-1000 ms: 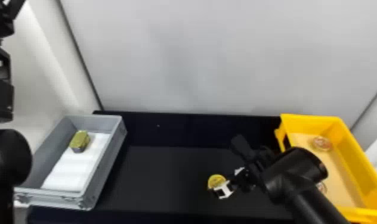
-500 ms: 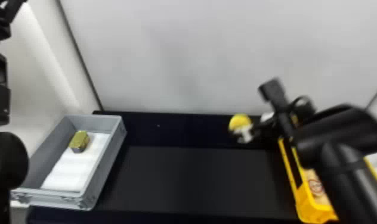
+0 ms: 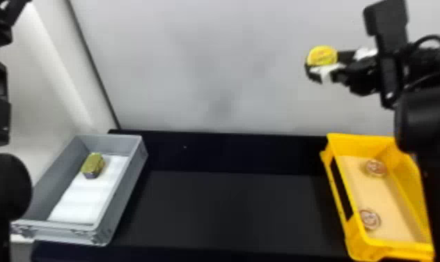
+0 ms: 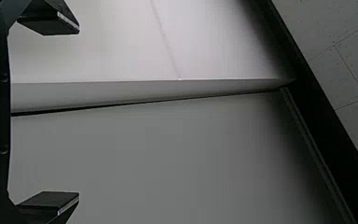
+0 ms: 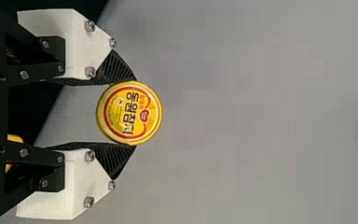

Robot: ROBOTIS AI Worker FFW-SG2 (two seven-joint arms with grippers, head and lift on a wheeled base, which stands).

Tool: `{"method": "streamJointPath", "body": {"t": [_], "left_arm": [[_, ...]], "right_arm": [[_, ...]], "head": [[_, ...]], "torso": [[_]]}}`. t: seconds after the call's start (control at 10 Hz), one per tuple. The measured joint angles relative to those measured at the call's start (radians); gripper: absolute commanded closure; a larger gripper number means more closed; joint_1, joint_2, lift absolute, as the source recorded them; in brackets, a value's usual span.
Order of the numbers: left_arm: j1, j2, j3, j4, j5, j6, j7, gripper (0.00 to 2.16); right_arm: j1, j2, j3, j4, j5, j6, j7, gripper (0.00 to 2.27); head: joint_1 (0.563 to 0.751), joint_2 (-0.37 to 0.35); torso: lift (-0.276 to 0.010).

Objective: Pick up the round yellow can and place it in the yellow rectangular box

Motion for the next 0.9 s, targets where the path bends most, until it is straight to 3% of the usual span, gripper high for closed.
{"method": "streamJointPath", "body": {"t": [0.5, 0.9], "left_arm": [[-0.001, 0.009, 0.004, -0.012, -0.001, 0.015, -0.003, 0.04], [-0.006, 0.013, 0.003, -0.018, -0.003, 0.025, -0.008, 0.04]], "right_arm": [[-0.022, -0.062, -0.094, -0.067, 0.059, 0.006, -0.073, 0.71], [0.040, -0.077, -0.228, -0.061, 0.067, 0.008, -0.127, 0.71]], "head": [[0.694, 0.054], [0.694, 0.054]], "torso": [[-0.003], [-0.003]]}}
